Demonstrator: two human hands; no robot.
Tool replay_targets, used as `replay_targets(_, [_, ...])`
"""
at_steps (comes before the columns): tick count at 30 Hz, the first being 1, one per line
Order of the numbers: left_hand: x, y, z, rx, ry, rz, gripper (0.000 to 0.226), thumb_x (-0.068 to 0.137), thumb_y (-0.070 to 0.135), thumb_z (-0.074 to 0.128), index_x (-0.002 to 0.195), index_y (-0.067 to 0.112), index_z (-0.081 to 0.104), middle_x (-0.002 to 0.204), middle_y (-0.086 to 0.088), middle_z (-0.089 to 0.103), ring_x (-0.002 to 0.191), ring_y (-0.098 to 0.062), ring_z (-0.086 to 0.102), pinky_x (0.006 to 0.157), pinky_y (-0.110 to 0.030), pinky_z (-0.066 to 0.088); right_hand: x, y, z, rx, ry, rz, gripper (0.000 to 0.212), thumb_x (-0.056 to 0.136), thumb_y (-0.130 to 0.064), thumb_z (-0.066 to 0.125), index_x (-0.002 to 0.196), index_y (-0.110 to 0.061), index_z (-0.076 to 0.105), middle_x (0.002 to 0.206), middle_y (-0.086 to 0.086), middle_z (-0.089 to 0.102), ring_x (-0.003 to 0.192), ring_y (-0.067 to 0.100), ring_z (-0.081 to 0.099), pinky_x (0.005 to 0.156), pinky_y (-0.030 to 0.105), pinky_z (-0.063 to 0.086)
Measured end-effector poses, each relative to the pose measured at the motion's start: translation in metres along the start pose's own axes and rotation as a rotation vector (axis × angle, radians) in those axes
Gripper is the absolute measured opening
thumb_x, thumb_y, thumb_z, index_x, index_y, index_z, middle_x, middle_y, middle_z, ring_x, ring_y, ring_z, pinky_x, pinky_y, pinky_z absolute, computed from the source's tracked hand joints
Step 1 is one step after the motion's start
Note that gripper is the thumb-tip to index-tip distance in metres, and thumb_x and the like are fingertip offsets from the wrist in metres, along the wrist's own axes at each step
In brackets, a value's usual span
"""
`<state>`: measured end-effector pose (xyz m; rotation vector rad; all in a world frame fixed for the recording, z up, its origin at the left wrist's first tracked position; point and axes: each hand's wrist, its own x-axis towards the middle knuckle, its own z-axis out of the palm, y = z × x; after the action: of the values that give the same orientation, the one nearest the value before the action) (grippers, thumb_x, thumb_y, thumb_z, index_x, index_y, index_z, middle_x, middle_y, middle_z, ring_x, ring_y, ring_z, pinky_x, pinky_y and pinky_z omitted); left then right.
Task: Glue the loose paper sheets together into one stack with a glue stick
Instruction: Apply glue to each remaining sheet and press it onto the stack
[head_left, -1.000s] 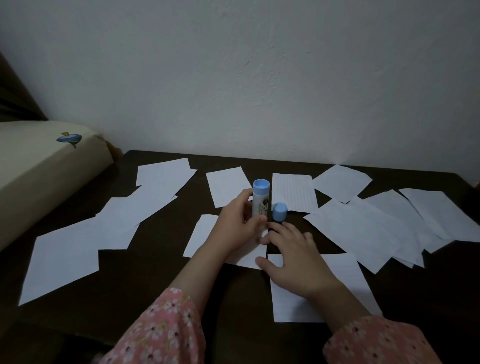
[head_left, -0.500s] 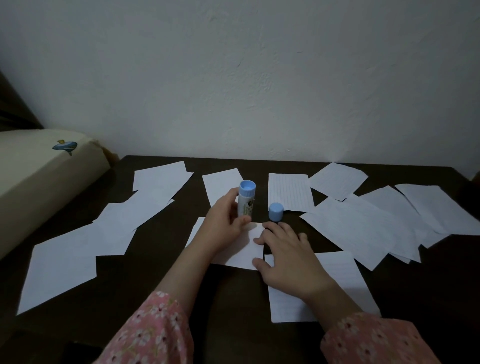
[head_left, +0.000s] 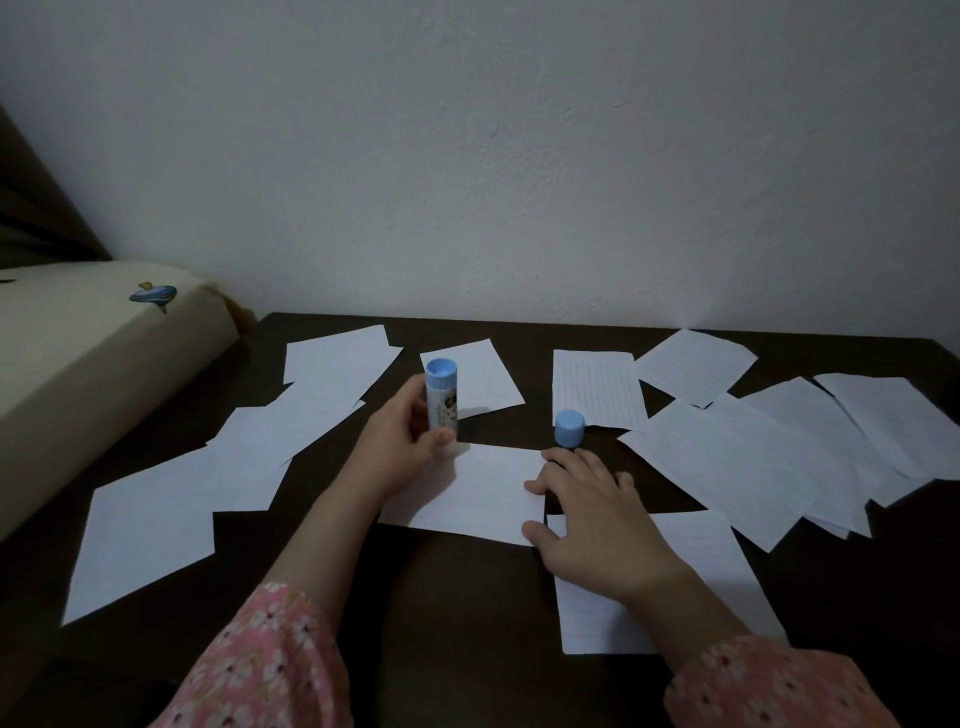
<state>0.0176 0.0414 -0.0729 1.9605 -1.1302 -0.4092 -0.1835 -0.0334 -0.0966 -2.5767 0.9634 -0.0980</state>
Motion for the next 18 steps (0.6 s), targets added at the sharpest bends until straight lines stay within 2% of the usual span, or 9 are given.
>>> replay_targets(5, [0.0, -0.006, -0.01, -0.002, 0.018, -0.036, 0.058, 0.09, 0.014, 0.061, 0.14, 0.03, 0.036, 0.118, 0.01, 0.047, 0.108, -0.007, 0.044, 0.089, -0.03, 0.043, 0.001, -0.001, -0.001, 0.008, -0.004, 0.006, 0.042, 0.09, -0.044, 0.054, 0.13, -0.036, 0.042, 0.153, -0.013, 0.018, 0.145, 0.013, 0.006, 0.118, 0.051, 0.008])
replay_targets(10, [-0.001, -0.012, -0.014, 0.016, 0.049, -0.063, 0.054, 0.091, 0.016, 0.061, 0.138, 0.029, 0.037, 0.129, 0.003, 0.051, 0.119, -0.017, 0.049, 0.091, -0.032, 0.044, 0.0, -0.002, -0.004, 0.007, -0.007, 0.003, 0.04, 0.091, -0.044, 0.054, 0.128, -0.035, 0.043, 0.151, -0.013, 0.02, 0.144, 0.013, 0.01, 0.117, 0.051, 0.01])
replay_targets(13, [0.0, -0.016, -0.014, 0.009, 0.064, -0.084, 0.055, 0.091, 0.017, 0.061, 0.139, 0.029, 0.037, 0.129, 0.003, 0.05, 0.118, -0.017, 0.049, 0.092, -0.034, 0.045, -0.001, -0.004, -0.006, 0.004, -0.017, 0.008, 0.04, 0.091, -0.044, 0.054, 0.128, -0.036, 0.042, 0.151, -0.013, 0.02, 0.144, 0.013, 0.01, 0.117, 0.051, 0.011])
replay_targets(15, [-0.001, -0.019, -0.015, -0.106, 0.128, -0.115, 0.051, 0.09, 0.017, 0.062, 0.135, 0.027, 0.039, 0.125, 0.004, 0.051, 0.111, -0.012, 0.05, 0.09, -0.034, 0.045, -0.001, -0.004, -0.007, 0.007, -0.022, 0.007, 0.04, 0.091, -0.045, 0.053, 0.128, -0.036, 0.042, 0.151, -0.013, 0.021, 0.144, 0.013, 0.01, 0.118, 0.051, 0.011])
replay_targets(18, [-0.002, -0.023, -0.021, -0.475, 0.316, -0.24, 0.049, 0.09, 0.022, 0.062, 0.134, 0.024, 0.041, 0.119, 0.001, 0.054, 0.097, -0.013, 0.056, 0.08, -0.03, 0.049, -0.001, -0.004, -0.008, 0.006, -0.023, 0.004, 0.04, 0.091, -0.045, 0.053, 0.128, -0.037, 0.042, 0.151, -0.013, 0.021, 0.144, 0.013, 0.011, 0.118, 0.051, 0.012])
